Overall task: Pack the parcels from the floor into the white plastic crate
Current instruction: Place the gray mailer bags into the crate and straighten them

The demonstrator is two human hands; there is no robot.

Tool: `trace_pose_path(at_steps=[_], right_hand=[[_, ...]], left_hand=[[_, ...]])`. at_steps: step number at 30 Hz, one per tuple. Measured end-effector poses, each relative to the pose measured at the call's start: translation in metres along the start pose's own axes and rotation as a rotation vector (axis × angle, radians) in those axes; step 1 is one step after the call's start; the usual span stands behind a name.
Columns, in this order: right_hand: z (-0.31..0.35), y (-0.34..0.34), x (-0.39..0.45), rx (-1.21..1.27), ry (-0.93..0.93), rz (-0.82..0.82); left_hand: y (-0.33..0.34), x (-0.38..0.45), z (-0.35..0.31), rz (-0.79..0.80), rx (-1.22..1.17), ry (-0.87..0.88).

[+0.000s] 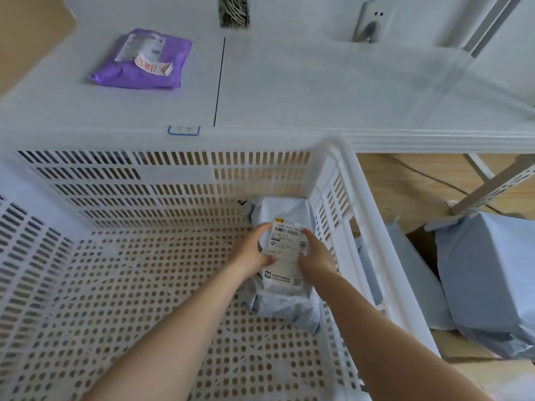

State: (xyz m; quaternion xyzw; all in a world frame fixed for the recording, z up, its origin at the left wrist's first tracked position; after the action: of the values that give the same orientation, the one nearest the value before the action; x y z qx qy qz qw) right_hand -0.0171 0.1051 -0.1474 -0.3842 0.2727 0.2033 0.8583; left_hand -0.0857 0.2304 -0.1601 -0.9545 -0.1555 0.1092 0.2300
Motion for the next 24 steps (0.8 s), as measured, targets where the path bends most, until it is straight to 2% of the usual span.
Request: trace_pose_path(at_steps=[9,14,17,20,24], right_hand=[[-0.012,0.014,0.017,0.03,-0.06,-0.102],[-0.001,0.009,0.004,-0.199,-0.022,-0.104],[0.014,-0.005,-0.012,-0.286,-0.018,-0.089],[0.043,-0.027,-0.035,-0.251,-0.122,-0.082],[0.089,-0.071,-0.079,-0.186,-0.376,-0.186]], left_hand=[[0.002,0.008,0.02,-0.071,-0.019,-0.049],[0.007,0.002,0.01,-0.082,0.148,-0.048],[0.004,-0.004,-0.005,-0.109,0.02,-0.157],[-0.013,-0.008,-0.029,-0.182,-0.005,-0.161],[-0.041,-0.014,-0.078,-0.257,0.013,-0.088]])
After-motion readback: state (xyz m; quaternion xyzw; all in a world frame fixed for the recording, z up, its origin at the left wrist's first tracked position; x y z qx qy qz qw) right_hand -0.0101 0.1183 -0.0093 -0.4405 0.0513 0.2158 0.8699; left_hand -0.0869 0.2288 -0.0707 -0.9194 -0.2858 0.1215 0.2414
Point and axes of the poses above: each hand's wrist, its own x-axis towards the middle knuckle, its own y-axis out of the palm, z = x × y, the point moved 2 cm from there along x, towards the middle knuckle, and after that the axes turned 15 degrees about y, right-handed, at the moved point
